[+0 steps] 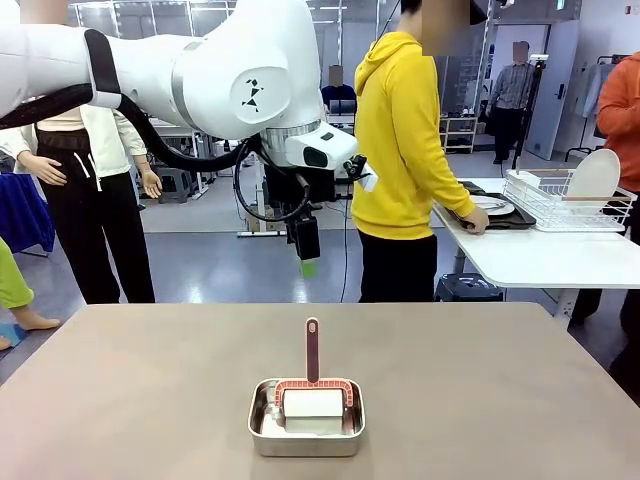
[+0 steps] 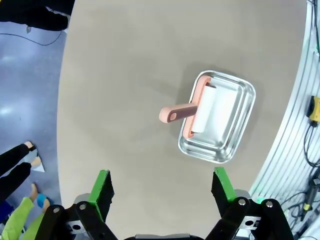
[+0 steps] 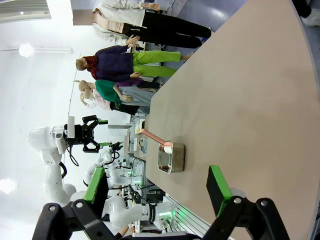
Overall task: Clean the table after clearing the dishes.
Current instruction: When the right (or left) Handle tray is removed, use the right hand (or left hand) to clean the right (or left) side of the table with the Lint Roller.
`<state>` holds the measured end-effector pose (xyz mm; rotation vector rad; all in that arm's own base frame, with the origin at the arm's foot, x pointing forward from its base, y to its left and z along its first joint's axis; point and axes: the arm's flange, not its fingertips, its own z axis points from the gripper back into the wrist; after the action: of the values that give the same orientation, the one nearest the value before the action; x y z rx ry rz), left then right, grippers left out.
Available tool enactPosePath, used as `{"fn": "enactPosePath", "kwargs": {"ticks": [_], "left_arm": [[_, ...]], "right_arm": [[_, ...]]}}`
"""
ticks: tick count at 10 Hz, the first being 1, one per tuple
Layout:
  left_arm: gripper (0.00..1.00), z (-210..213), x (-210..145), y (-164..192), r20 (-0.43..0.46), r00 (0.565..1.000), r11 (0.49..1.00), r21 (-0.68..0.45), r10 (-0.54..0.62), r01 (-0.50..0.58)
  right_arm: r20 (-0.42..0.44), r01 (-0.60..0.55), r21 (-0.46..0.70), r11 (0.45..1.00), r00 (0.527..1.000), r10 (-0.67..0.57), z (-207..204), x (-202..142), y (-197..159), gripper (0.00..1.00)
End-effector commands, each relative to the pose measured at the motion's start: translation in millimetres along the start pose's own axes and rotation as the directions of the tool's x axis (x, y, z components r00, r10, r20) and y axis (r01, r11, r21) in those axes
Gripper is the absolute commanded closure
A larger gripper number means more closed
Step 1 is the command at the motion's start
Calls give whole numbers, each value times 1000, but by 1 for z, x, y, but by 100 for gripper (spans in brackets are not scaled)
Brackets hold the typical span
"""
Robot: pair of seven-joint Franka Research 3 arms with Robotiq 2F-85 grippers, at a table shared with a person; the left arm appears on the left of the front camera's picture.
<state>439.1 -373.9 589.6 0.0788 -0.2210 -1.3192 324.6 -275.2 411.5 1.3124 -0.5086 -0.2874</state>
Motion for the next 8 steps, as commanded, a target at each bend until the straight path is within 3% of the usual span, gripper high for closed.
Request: {"fn": "enactPosePath", "kwargs": {"ticks": [1,3,4,5,8], "left_arm": [[0,6,-3,-2,16,1000,1000,-13,14,-14],[0,1,0,0,2,1000,1000,1,1,-1],[0,-18,14,3,-42,990,991,-1,-133,133],[0,-31,24,5,-47,982,982,-50,-183,181],[0,-69,33,8,-51,973,967,-135,-224,216]], "right_arm": [[-2,-15,3,1000,1000,15,0,-1,4,0],[-2,-15,3,1000,1000,15,0,-1,4,0],[-2,-15,3,1000,1000,15,0,-1,4,0],[-2,-15,3,1000,1000,15,0,-1,4,0],[-2,-15,3,1000,1000,15,0,-1,4,0]]}}
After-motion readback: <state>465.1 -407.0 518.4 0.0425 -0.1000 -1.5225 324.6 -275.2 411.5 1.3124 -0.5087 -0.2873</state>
